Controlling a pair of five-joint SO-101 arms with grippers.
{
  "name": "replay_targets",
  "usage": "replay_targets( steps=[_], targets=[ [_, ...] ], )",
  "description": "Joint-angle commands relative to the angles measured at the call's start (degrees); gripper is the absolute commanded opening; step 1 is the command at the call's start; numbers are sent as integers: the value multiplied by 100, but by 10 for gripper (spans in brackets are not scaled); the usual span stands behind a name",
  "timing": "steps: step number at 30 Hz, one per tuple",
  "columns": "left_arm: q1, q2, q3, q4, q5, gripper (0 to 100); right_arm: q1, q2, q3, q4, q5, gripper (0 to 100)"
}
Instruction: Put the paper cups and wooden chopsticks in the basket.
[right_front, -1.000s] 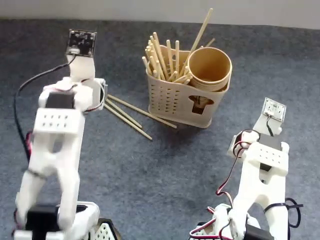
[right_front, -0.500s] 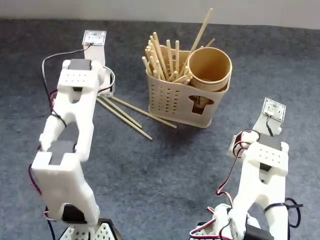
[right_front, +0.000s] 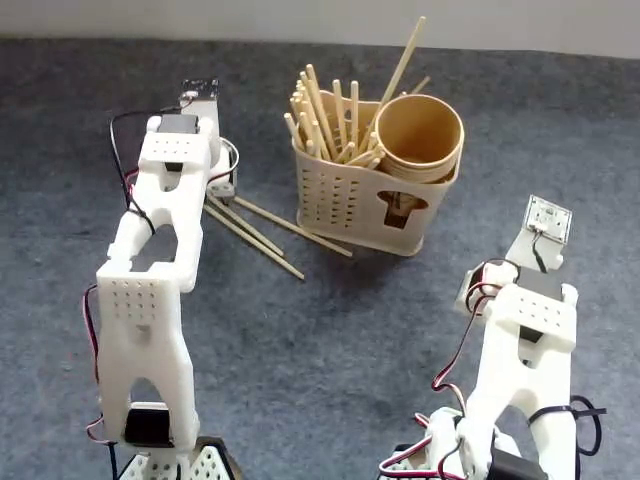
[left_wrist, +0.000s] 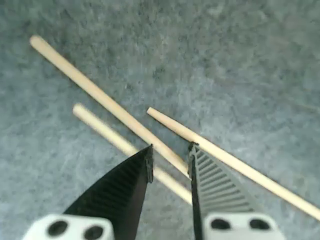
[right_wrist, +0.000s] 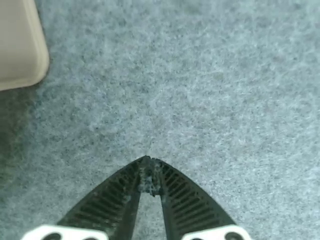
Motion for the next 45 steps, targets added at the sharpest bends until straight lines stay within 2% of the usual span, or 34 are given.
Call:
replay_targets(
  steps=[1, 4, 10, 20, 26, 45],
  targets=[
    [-75, 233, -514, 18, 62, 129, -66, -163, -22, -84, -9, 5],
    [-84, 462, -664, 26, 53, 116, -66, -171, -22, -84, -9, 5],
    [-84, 699, -1103, 571, 35, 5, -66, -171, -22, -84, -9, 5],
    [-84, 690, -1288, 1284, 53, 6, -66, -171, -22, -84, -9, 5],
    [-57, 110, -1640, 1653, 53, 6, -66, -171, -22, -84, -9, 5],
    [-40, -2343, -1666, 1776, 62, 6, -66, -145, -22, -92, -9, 5]
  ],
)
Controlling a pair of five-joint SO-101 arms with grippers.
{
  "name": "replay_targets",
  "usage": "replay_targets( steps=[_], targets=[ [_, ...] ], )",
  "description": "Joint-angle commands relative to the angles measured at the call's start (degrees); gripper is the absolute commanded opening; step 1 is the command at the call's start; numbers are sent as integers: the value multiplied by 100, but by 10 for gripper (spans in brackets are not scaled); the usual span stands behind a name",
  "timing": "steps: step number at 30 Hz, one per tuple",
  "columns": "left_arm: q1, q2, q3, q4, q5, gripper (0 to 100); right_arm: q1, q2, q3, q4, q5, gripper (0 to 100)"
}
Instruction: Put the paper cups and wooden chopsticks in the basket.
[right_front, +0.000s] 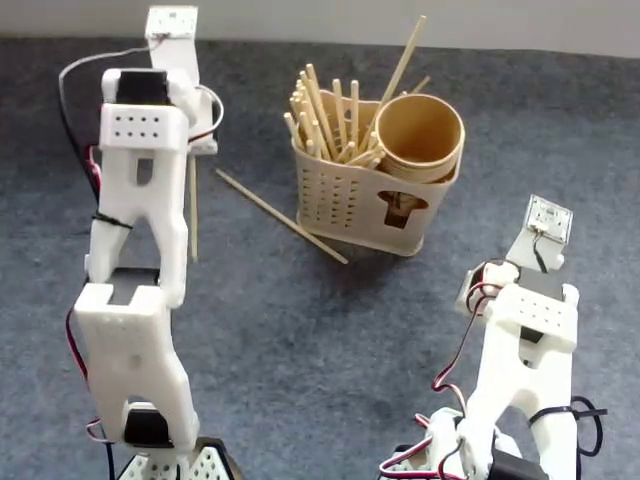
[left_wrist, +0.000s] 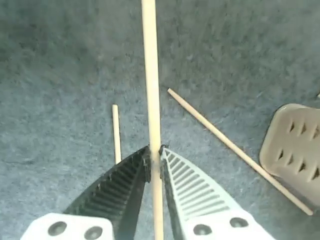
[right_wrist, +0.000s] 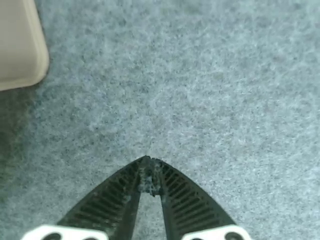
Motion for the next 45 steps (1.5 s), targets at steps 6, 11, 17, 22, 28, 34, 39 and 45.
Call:
replay_targets(
  steps=[6, 11, 17, 22, 28, 34, 39, 45],
  targets=[
    [-48, -1253, -295, -18, 62, 6, -66, -145, -22, -92, -9, 5],
    [127, -1710, -295, -26, 62, 6, -66, -136, -22, -92, -9, 5],
    [549, -2387, -295, -185, 62, 6, -66, -136, -22, -92, -9, 5],
    [927, -2782, -295, -774, 70, 6, -66, -136, -22, -92, -9, 5],
    [1490, -3081, -295, -1354, 70, 6, -66, -136, -22, -92, -9, 5],
    [1851, -3310, -295, -2048, 70, 6, -66, -127, -22, -92, -9, 5],
    [2114, -3415, -295, -2725, 70, 6, -66, -127, -22, -92, -9, 5],
    [2651, -3433, -277, -3305, 70, 6, -66, -127, -22, -92, -9, 5]
  ],
)
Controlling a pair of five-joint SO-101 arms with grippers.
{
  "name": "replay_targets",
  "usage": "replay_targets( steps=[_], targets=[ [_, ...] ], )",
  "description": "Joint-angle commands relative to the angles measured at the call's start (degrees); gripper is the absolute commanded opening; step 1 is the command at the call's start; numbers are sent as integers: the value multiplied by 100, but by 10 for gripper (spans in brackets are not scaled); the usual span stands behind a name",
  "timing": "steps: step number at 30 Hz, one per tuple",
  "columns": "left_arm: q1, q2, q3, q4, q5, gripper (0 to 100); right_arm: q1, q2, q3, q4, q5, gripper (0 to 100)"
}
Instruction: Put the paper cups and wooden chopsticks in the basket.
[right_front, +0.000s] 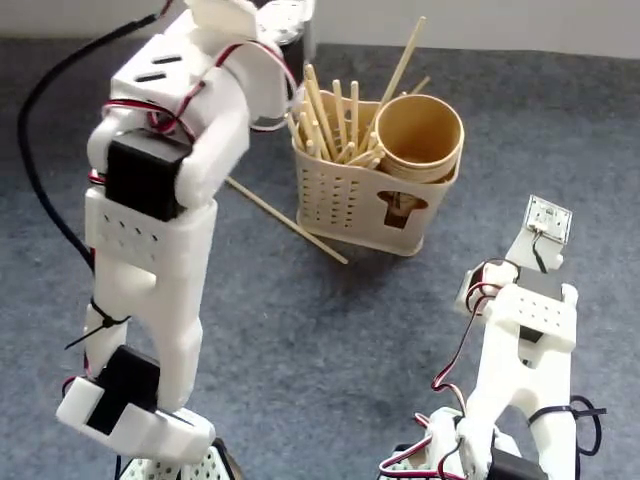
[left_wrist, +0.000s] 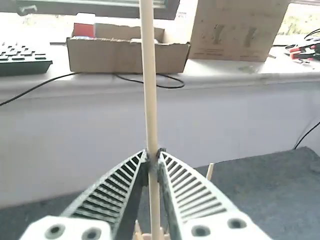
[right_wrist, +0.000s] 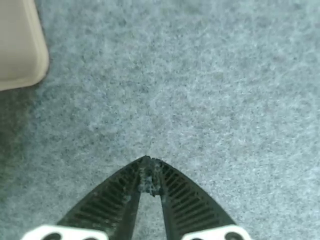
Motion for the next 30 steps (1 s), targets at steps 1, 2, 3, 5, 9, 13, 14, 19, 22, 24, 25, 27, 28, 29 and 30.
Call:
replay_targets(
  steps=[1, 2, 3, 5, 9, 13, 14, 19, 22, 24, 25, 27, 28, 29, 30],
  targets=[
    [470, -259, -224, -360, 70, 6, -57, -136, -22, -92, -9, 5],
    [523, -259, -215, -334, 70, 6, -57, -136, -22, -92, -9, 5],
    [576, -259, -215, -308, 70, 6, -57, -136, -22, -92, -9, 5],
    [646, -242, -198, -325, 70, 6, -57, -136, -22, -92, -9, 5],
    [637, -259, 145, -598, 62, 6, -66, -136, -22, -92, -9, 5],
    [673, -347, 312, -633, 62, 6, -66, -136, -22, -92, -9, 5],
    [699, -409, 321, -633, 62, 6, -57, -136, -22, -92, -9, 5],
    [866, -1138, 1244, -659, 62, 6, -57, -136, -22, -92, -9, 5],
    [866, -1886, 2431, -1055, 26, 6, -66, -127, -22, -92, -9, 5],
    [804, -2343, 3389, -1925, 18, 6, -66, -127, -22, -92, -9, 5],
    [760, -2545, 3925, -2514, 18, 6, -66, -127, -22, -92, -9, 5],
    [602, -2879, 4945, -3763, 26, 6, -66, -127, -22, -92, -9, 5],
    [567, -2993, 5376, -4352, 35, 6, -66, -127, -22, -92, -9, 5],
    [541, -3090, 5771, -4897, 35, 6, -66, -127, -22, -92, -9, 5],
    [532, -3134, 5991, -5292, 35, 6, -66, -127, -22, -92, -9, 5]
  ],
)
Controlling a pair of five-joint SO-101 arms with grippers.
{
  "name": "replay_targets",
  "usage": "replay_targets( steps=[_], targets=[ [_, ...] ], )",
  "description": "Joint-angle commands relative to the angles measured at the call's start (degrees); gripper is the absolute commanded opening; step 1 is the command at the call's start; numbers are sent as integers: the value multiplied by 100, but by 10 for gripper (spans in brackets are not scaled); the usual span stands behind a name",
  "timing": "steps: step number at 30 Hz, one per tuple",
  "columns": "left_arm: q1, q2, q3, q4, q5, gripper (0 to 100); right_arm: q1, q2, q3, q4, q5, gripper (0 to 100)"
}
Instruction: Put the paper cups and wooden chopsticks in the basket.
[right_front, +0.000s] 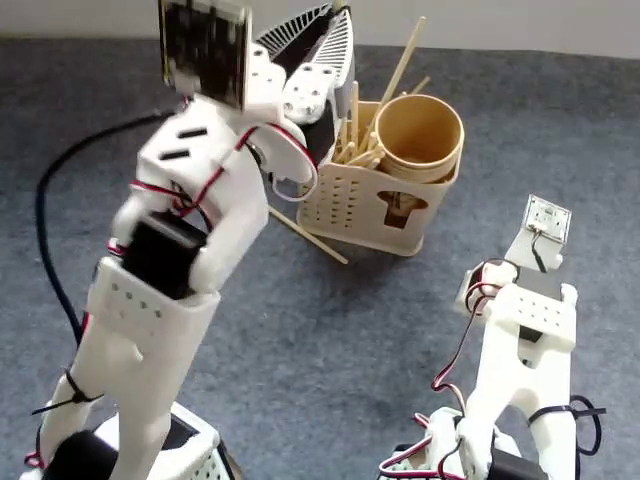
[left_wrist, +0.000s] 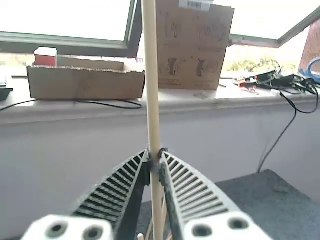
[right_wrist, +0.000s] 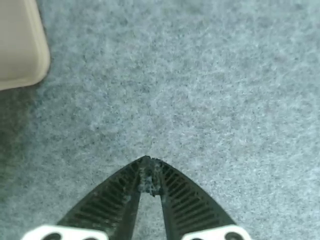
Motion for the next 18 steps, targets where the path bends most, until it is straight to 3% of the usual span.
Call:
replay_targets(
  steps=[1, 18],
  targets=[
    [-180, -523, 1578, -2470, 26, 6, -48, -127, -22, -92, -9, 5],
    [-804, 822, 1596, -2558, 26, 11, -48, -127, -22, -92, -9, 5]
  ],
)
